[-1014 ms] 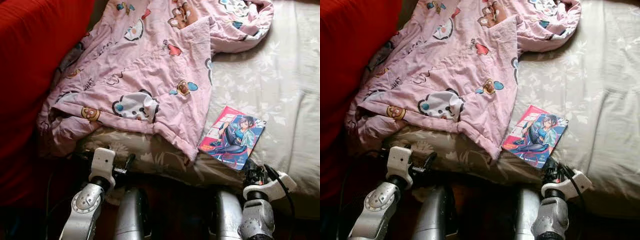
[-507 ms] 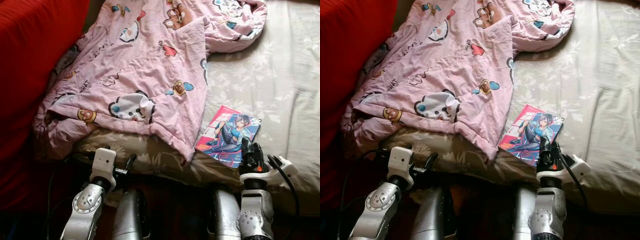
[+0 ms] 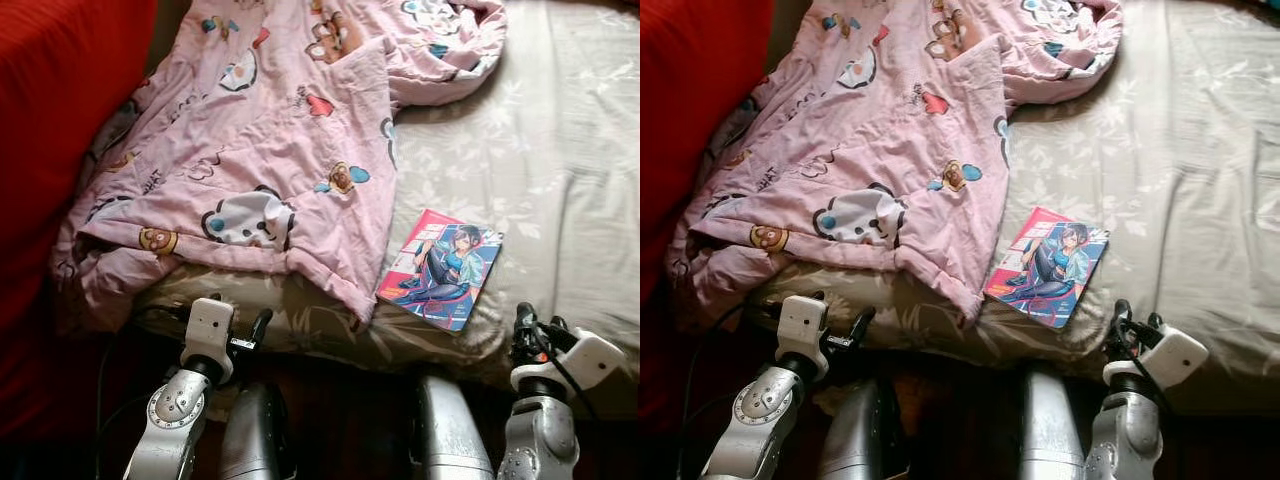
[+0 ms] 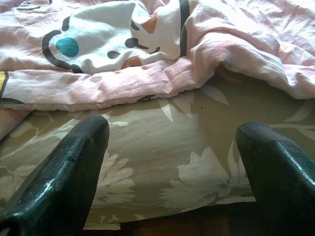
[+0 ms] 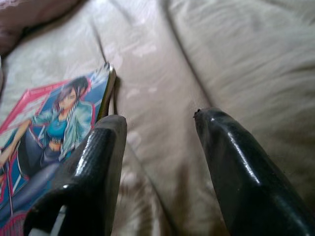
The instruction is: Clean up the room
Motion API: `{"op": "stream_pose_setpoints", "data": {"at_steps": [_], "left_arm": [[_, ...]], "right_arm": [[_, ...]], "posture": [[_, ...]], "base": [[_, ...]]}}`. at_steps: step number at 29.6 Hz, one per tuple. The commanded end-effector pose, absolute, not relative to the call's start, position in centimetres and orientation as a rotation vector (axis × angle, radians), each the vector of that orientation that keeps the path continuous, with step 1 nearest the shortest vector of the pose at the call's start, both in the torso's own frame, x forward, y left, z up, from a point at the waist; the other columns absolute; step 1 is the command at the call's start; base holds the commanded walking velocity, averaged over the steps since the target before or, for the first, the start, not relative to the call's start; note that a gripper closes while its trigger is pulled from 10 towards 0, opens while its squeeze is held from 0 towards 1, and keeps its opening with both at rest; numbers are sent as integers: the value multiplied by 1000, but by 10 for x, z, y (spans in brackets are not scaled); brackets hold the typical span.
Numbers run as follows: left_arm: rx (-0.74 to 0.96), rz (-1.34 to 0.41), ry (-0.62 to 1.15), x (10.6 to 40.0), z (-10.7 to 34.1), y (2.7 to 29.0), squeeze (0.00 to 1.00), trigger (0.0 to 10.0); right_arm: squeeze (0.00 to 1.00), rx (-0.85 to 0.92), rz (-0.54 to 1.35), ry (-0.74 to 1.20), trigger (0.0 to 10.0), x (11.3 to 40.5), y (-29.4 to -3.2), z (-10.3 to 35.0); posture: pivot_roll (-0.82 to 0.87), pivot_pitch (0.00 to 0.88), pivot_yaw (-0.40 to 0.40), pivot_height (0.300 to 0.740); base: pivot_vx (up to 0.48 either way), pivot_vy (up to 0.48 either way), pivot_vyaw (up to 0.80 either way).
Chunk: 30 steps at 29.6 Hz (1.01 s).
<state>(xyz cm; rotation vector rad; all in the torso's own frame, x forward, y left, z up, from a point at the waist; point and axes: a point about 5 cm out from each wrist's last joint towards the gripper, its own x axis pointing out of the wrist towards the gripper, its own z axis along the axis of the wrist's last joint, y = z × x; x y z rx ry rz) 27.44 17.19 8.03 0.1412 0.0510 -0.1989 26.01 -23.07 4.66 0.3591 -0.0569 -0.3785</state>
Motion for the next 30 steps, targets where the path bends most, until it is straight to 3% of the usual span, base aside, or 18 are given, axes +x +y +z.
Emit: {"op": "stream_pose_setpoints", "data": {"at_steps": [1,21,30], "left_arm": [[155,-181,90,269,72,178,0,10000],[160,-165,95,269,70,183,0,10000],[157,-167,103,267,68,180,0,10000]], "right_arm": [[0,381,-361,35,10000,255,-222,30],[0,382,-360,190,10000,275,-224,12],[0,285,-346,353,10000,269,-219,-6]], "posture": [[-14,257,130,582],[-10,267,121,582],[-12,267,117,582]], "base": [[0,0,0],[0,0,0],[0,0,0]]}}
